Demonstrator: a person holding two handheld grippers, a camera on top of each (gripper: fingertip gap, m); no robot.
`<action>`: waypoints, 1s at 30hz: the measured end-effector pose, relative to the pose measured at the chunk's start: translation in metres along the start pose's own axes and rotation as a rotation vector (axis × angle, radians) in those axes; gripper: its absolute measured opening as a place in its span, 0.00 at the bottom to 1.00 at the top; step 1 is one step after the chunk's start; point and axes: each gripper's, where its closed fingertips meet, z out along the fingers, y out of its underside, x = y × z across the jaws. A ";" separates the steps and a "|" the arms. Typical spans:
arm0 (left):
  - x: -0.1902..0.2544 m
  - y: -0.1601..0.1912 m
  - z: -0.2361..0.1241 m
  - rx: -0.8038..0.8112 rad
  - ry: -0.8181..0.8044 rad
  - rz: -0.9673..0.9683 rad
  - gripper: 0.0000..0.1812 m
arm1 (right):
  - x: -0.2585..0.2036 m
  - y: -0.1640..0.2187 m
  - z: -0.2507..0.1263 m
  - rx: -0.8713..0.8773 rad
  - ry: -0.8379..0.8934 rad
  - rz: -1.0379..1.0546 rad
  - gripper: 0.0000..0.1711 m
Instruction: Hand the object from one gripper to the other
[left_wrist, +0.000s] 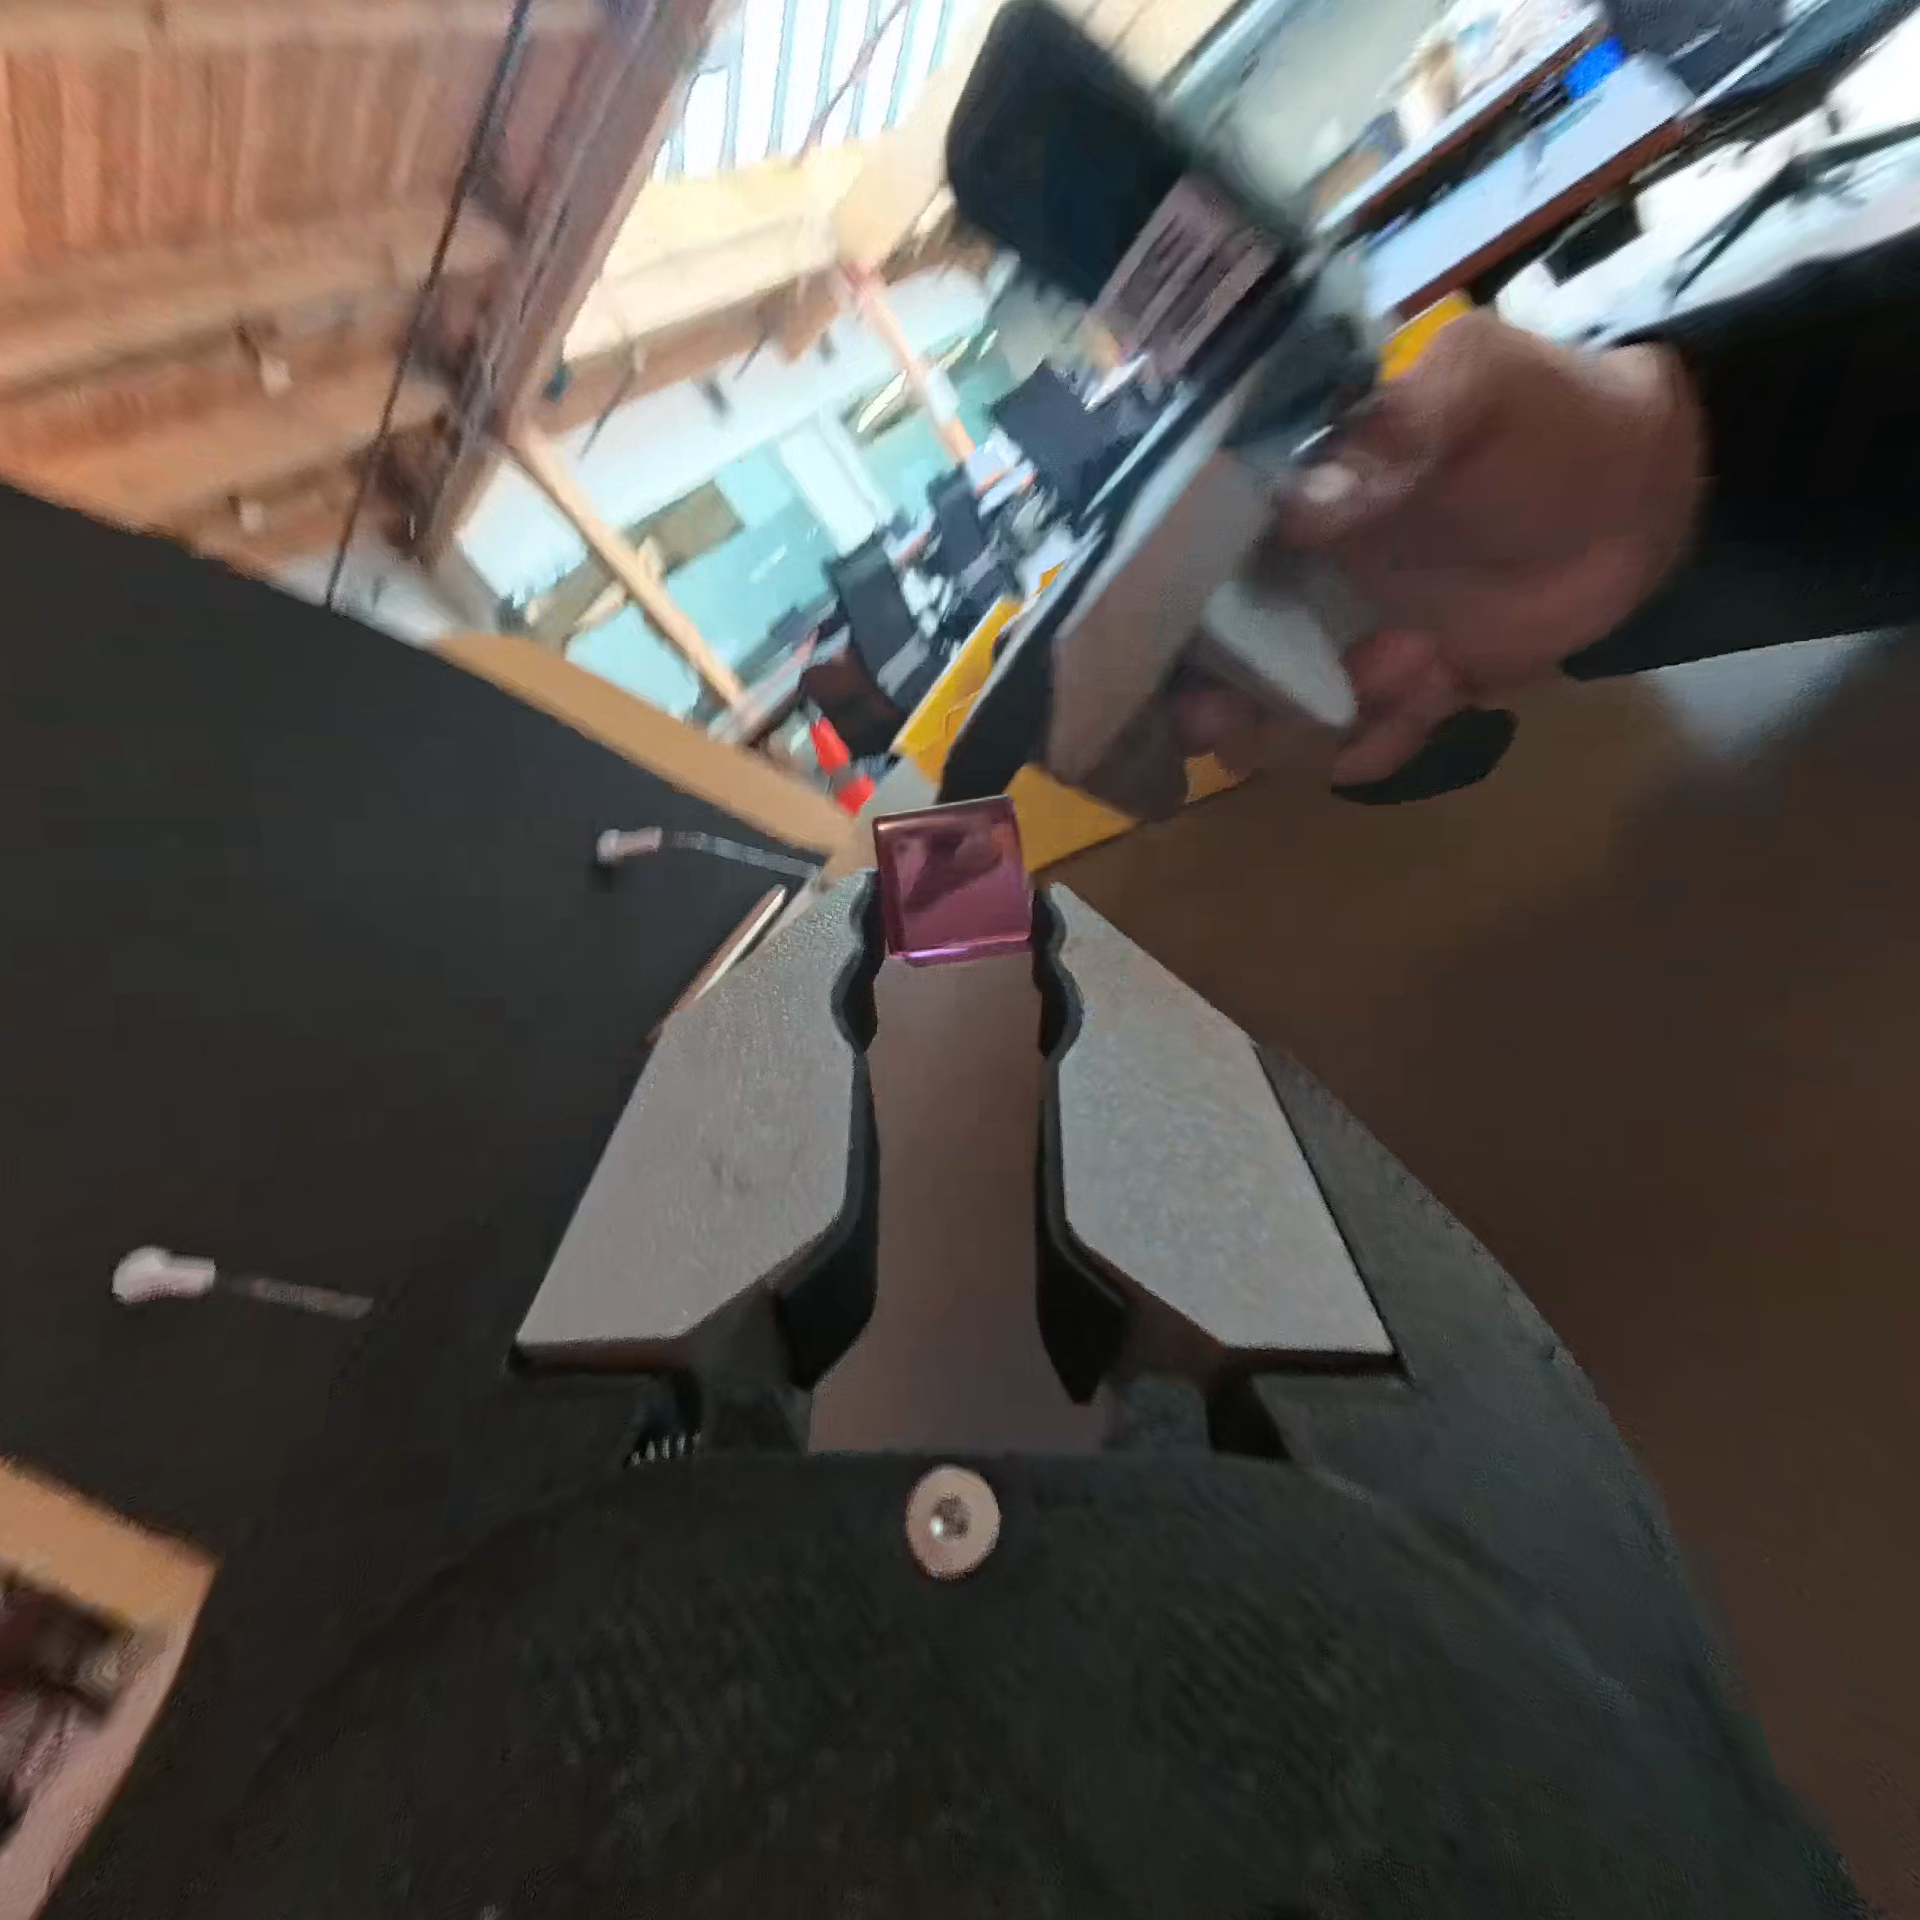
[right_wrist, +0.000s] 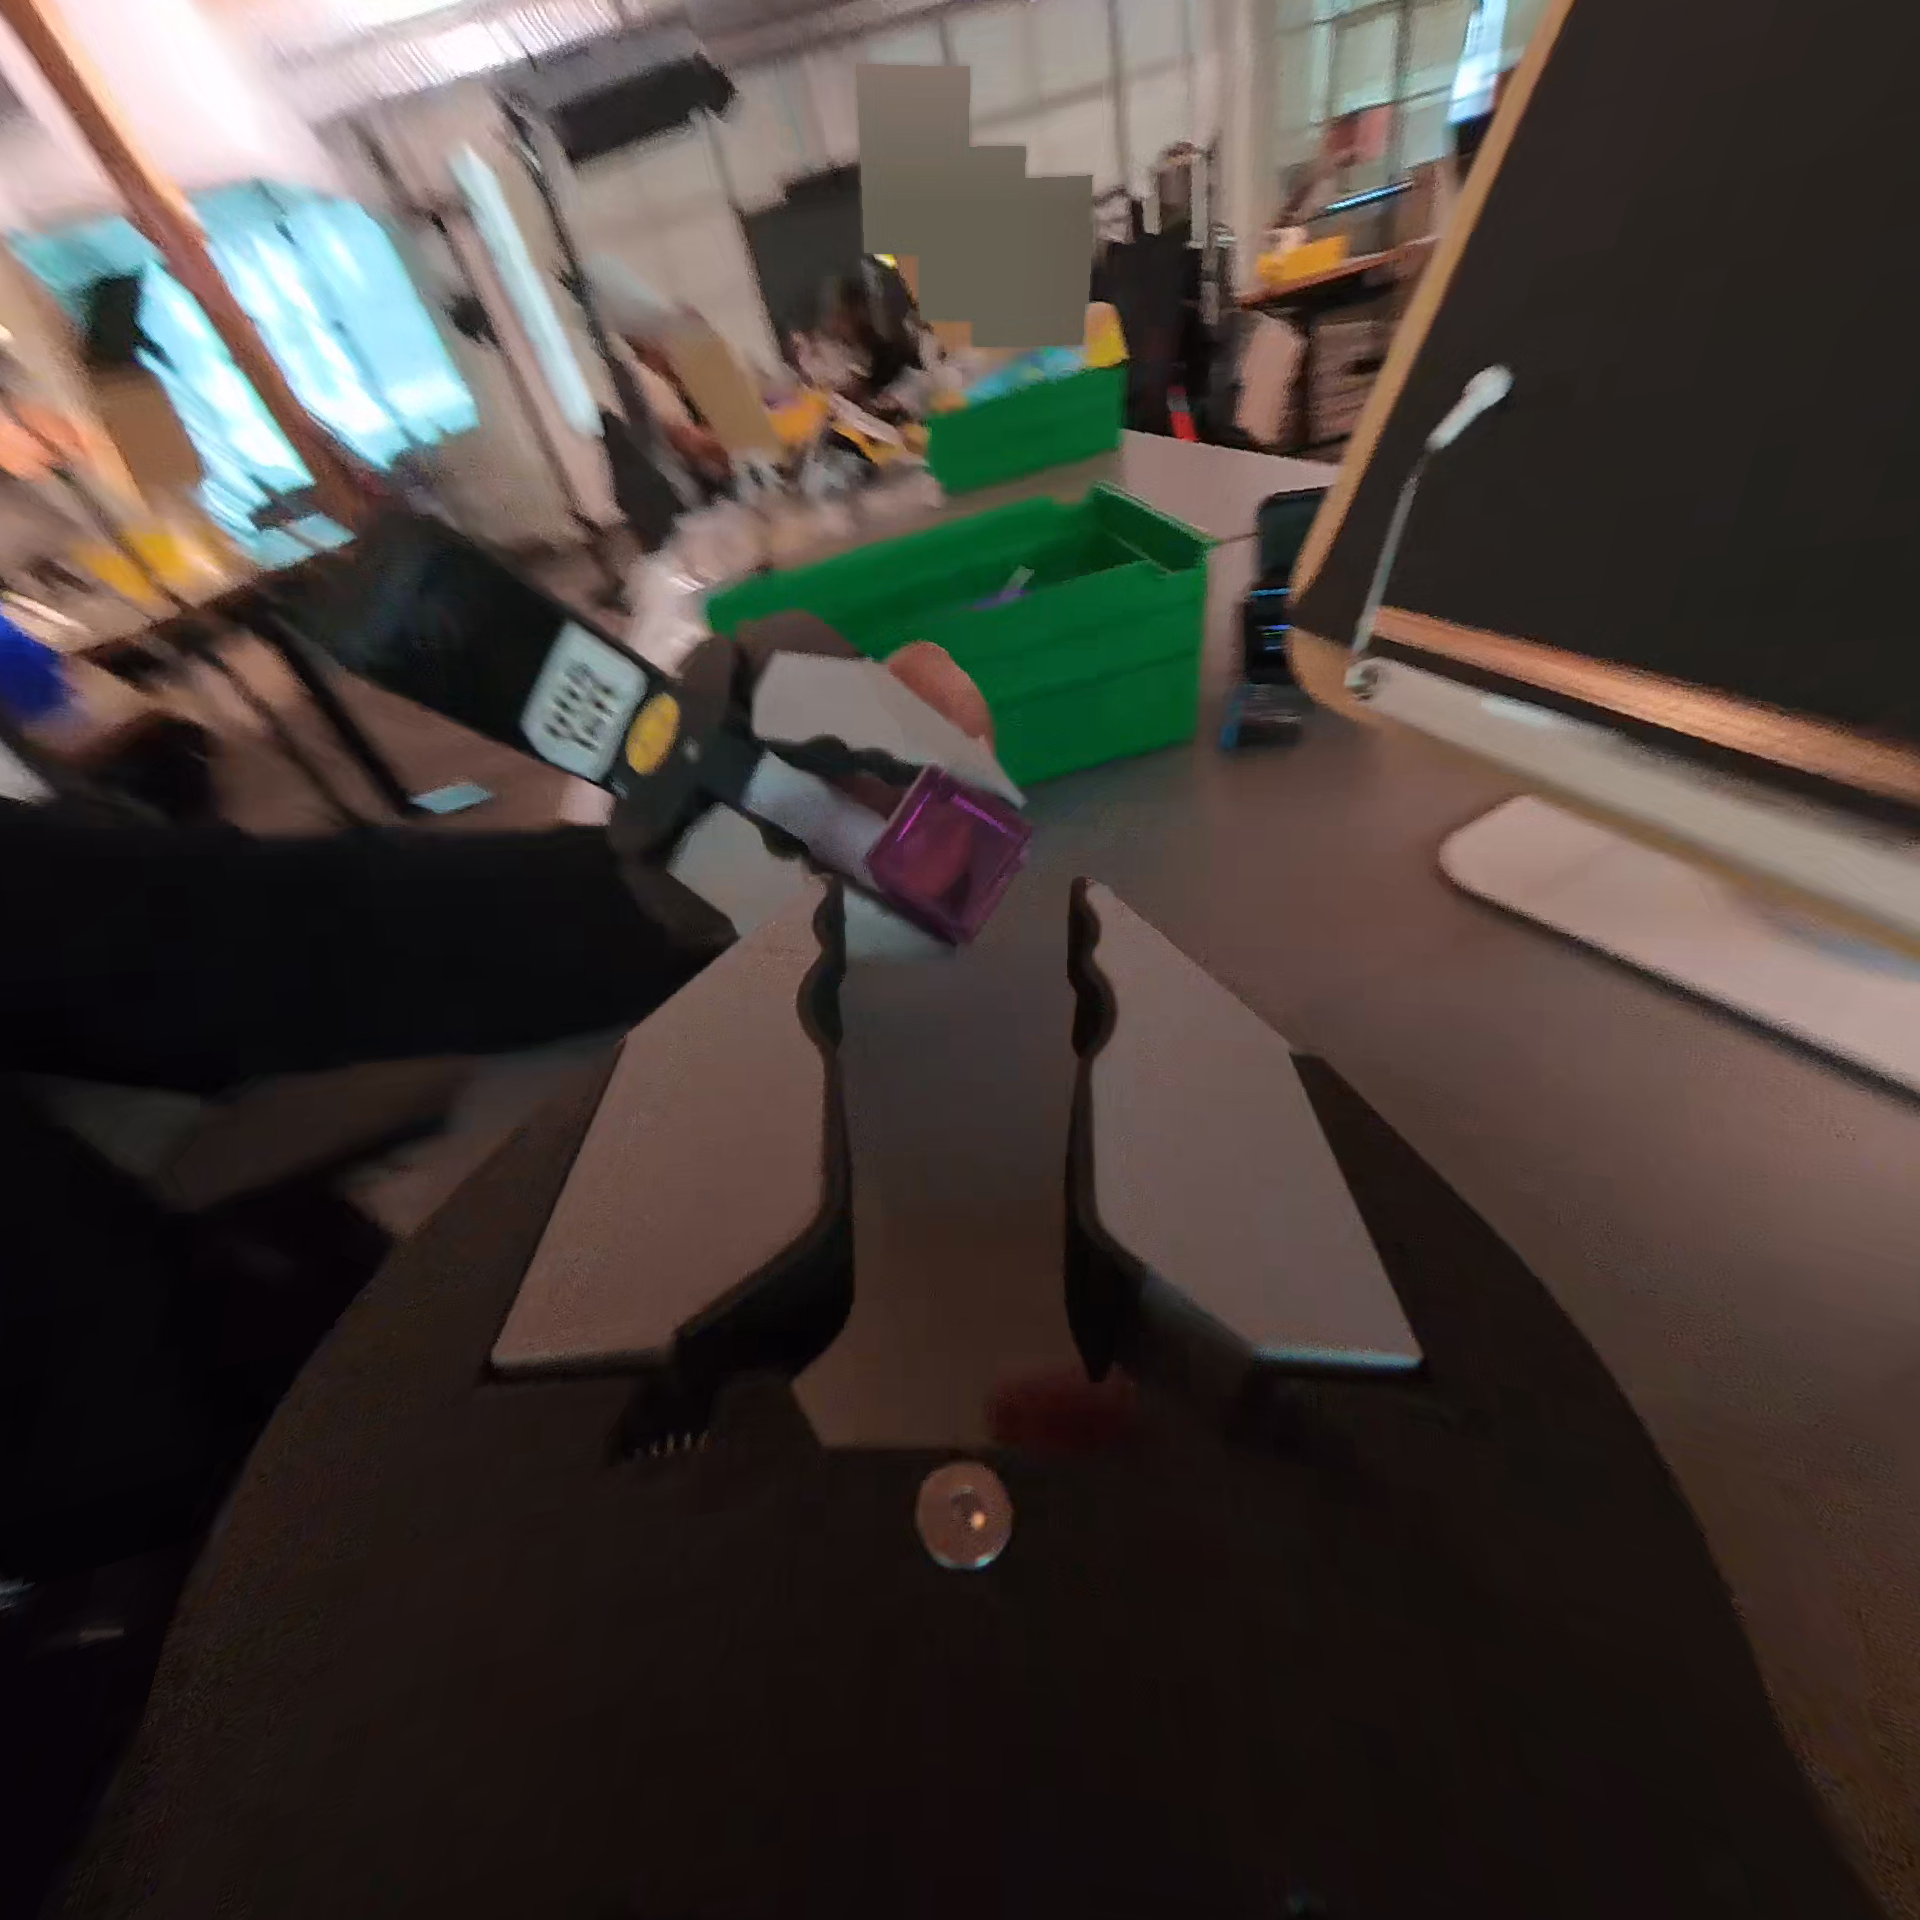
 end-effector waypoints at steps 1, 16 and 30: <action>0.005 -0.009 -0.002 0.061 0.018 0.032 0.14 | -0.007 -0.002 -0.001 0.016 -0.081 0.082 0.23; 0.017 -0.021 0.000 0.107 0.016 0.100 0.14 | -0.023 0.003 0.002 0.051 -0.436 0.549 0.17; 0.007 -0.016 0.000 0.090 0.056 -0.226 0.22 | 0.005 -0.010 -0.004 0.107 -0.150 0.312 0.16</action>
